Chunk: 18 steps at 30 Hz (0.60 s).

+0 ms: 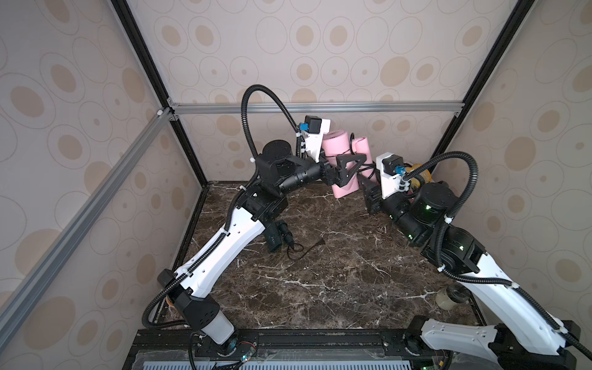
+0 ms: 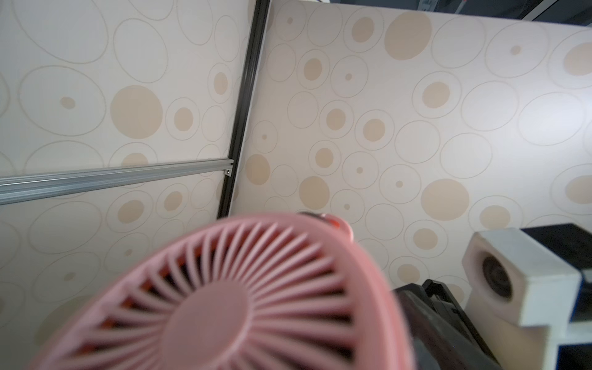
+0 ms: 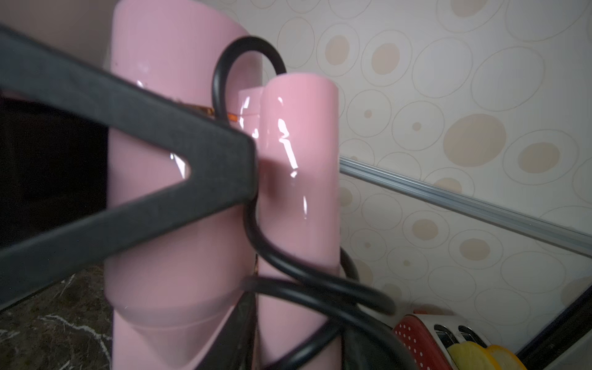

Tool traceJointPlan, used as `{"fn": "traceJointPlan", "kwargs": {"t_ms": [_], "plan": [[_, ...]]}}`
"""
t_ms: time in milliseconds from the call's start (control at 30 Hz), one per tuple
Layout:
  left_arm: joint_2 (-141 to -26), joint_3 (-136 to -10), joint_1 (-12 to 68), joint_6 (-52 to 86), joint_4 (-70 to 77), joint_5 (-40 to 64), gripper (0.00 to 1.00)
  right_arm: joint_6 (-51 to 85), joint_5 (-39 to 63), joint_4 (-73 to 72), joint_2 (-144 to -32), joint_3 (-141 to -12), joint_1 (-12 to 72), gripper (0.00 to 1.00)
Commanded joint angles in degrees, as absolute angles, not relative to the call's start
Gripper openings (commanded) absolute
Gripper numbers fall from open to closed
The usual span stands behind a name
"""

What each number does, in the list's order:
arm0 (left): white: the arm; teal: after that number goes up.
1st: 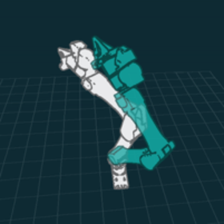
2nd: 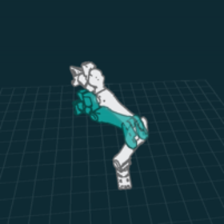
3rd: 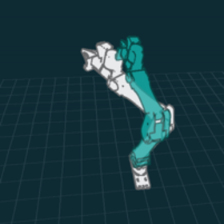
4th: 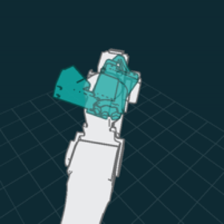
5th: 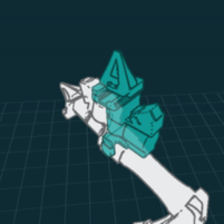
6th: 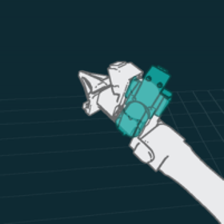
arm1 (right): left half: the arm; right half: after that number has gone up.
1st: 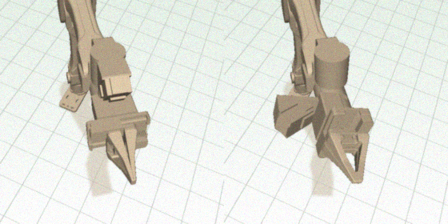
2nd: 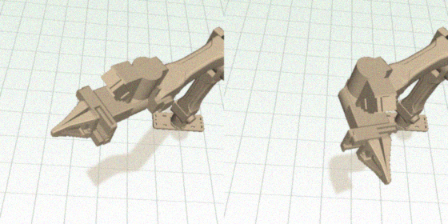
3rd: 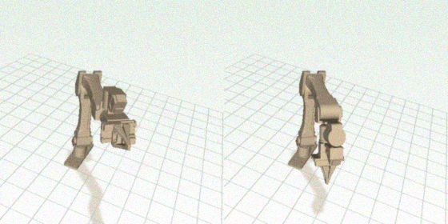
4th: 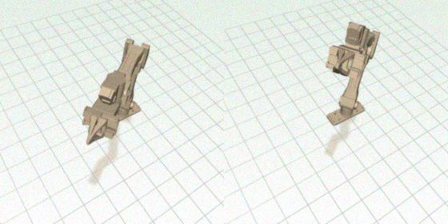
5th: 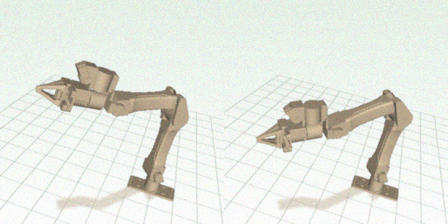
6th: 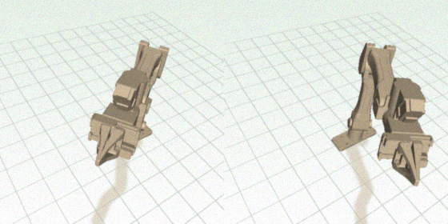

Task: Wrap the cord around the hair dryer
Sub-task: Fold the hair dryer.

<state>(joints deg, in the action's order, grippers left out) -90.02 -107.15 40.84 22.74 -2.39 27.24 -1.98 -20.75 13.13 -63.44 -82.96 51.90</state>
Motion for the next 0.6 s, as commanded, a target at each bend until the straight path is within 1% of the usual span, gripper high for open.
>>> {"fn": "traceJointPlan", "kwargs": {"t_ms": [0, 167, 267, 433, 567], "plan": [[-87.72, -107.83, 41.07, 16.51, -9.13, 26.19, 0.99, -3.08, -12.68, 16.99, -62.77, -81.08, 54.67, 0.0], [-84.46, -103.95, 39.94, 15.25, -13.05, 23.34, 0.99, -0.85, -13.96, 17.03, -61.31, -78.53, 54.36, 0.0], [-82.04, -102.14, 39.53, 12.95, -16.08, 19.1, 0.99, 0.54, -14.42, 17.54, -60.54, -76.81, 53.98, 0.0], [-77.18, -96.87, 38.29, 10.53, -16.49, 11.77, 0.99, 4.47, -14.8, 19.04, -59.19, -72.69, 52.05, 0.0], [-74.81, -94.34, 37.74, 9.86, -16.65, 9.9, 0.99, 8.11, -13.42, 17.89, -57.6, -67.62, 49.64, 0.0]]}}
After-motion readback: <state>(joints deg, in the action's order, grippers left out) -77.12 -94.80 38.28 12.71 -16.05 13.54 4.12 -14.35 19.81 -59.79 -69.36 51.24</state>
